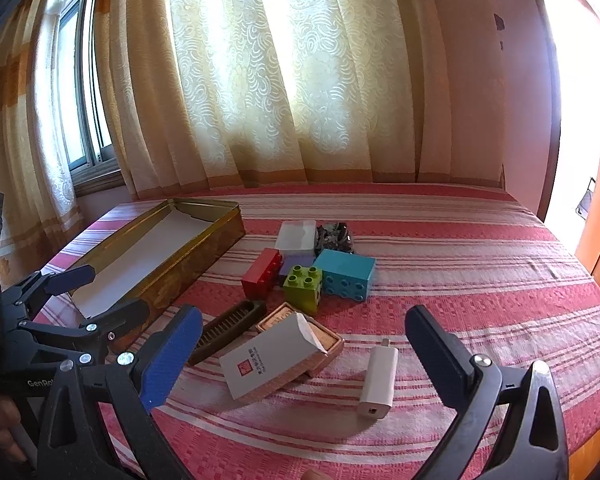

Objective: Organize rigid objects

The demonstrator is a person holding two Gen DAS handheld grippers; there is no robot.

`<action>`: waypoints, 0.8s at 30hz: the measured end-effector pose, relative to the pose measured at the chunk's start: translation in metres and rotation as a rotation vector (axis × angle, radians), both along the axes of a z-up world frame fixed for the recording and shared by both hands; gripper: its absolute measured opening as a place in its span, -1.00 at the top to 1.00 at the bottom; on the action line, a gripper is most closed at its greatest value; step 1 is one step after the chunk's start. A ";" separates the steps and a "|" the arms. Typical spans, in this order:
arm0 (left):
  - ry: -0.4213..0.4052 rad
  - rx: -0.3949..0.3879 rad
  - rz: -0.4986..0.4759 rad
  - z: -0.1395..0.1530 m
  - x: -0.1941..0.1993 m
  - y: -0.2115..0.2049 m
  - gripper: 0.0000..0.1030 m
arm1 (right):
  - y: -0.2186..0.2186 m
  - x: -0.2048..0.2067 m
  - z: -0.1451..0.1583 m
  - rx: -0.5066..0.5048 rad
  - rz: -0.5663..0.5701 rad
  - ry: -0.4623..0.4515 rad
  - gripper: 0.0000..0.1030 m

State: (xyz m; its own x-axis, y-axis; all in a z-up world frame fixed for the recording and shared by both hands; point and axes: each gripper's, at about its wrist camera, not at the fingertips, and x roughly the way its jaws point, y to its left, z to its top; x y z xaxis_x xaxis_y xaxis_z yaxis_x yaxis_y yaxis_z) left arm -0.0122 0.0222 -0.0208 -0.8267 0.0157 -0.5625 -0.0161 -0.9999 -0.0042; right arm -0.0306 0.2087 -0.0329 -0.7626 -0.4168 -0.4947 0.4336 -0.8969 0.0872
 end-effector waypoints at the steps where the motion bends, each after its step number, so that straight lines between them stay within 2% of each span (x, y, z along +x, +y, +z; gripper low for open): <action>1: -0.001 0.002 -0.002 -0.001 -0.001 0.001 -0.99 | 0.002 -0.001 -0.001 0.000 -0.003 -0.004 -0.99; 5: -0.018 0.016 -0.033 -0.009 -0.008 0.013 -0.99 | 0.015 -0.004 -0.009 -0.002 -0.028 -0.020 -0.99; 11: -0.042 -0.014 -0.107 -0.025 -0.014 0.045 -0.99 | 0.046 -0.016 -0.025 -0.033 -0.100 -0.066 -0.99; 16: -0.077 -0.015 -0.176 -0.034 -0.021 0.068 -0.97 | 0.064 -0.022 -0.038 -0.067 -0.113 -0.098 -0.99; 21: -0.108 -0.040 -0.225 -0.039 -0.029 0.086 -0.81 | 0.074 -0.026 -0.045 -0.095 -0.117 -0.122 -0.97; 24: -0.121 -0.044 -0.251 -0.039 -0.032 0.093 -0.51 | 0.079 -0.027 -0.049 -0.111 -0.116 -0.132 -0.92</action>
State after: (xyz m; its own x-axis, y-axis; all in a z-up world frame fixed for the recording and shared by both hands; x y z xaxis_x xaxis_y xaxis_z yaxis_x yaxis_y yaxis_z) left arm -0.0444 0.1149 -0.0601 -0.7265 0.1849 -0.6619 -0.2651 -0.9640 0.0218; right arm -0.0575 0.2881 -0.0819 -0.7402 -0.3875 -0.5495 0.3058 -0.9218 0.2381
